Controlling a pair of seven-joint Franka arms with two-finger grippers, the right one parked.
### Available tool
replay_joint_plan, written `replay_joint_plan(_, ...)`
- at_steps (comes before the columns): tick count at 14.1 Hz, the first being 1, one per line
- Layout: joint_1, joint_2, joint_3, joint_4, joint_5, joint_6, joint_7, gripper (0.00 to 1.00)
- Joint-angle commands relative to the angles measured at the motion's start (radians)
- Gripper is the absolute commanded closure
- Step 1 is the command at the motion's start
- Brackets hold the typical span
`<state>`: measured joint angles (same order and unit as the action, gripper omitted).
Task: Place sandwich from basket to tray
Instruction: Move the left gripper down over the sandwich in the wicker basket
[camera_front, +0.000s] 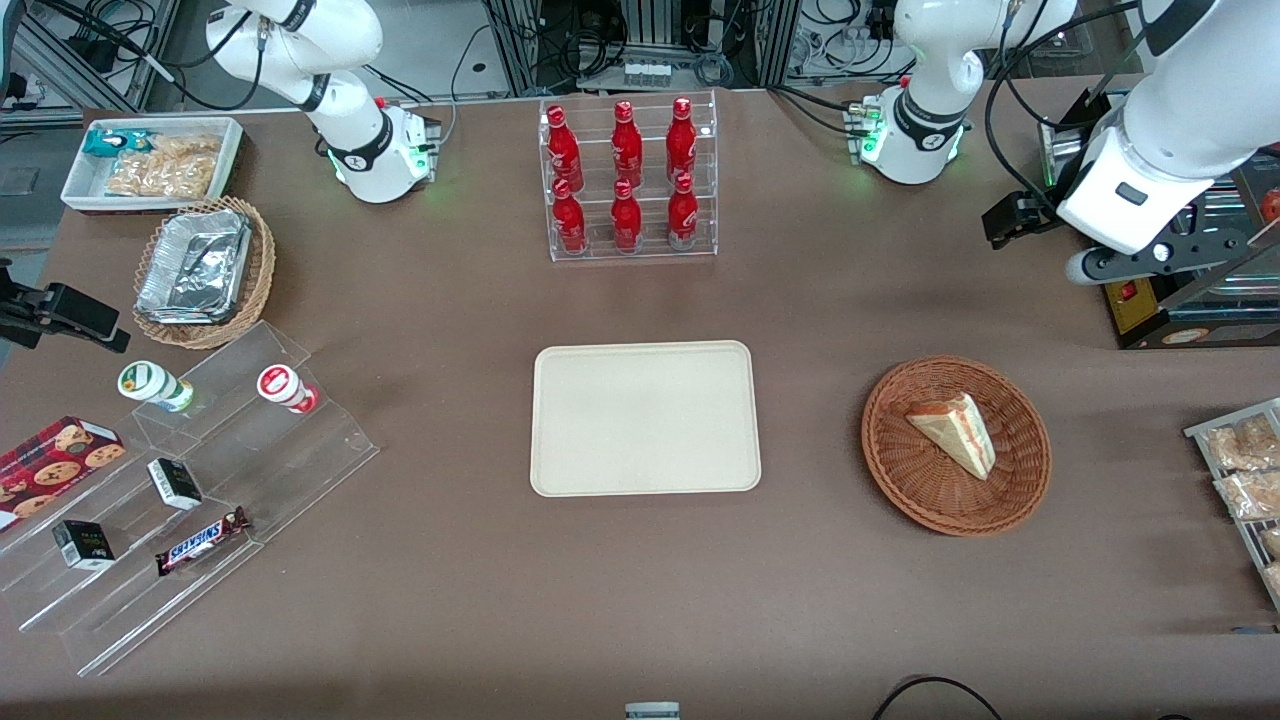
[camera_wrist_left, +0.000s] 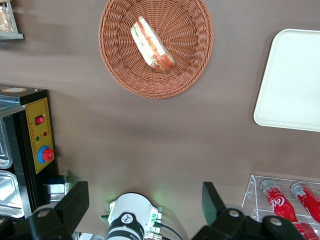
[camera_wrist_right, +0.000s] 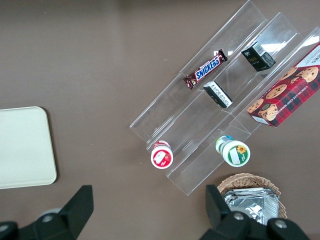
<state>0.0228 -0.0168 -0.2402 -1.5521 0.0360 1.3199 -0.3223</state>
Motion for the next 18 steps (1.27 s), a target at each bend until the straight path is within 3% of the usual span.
replay_joint_plan(1,0.006,0.005,-0.001,0.014,-0.001,-0.013,0.015,0.0)
replay_joint_plan(5,0.008,0.044,0.002,0.017,0.005,-0.008,0.011,0.0)
replay_joint_plan(9,0.008,0.197,0.038,0.014,0.033,0.048,-0.001,0.0)
replay_joint_plan(13,0.006,0.327,0.076,-0.051,0.036,0.235,-0.015,0.0)
replay_joint_plan(18,0.003,0.426,0.076,-0.163,0.042,0.528,-0.236,0.0)
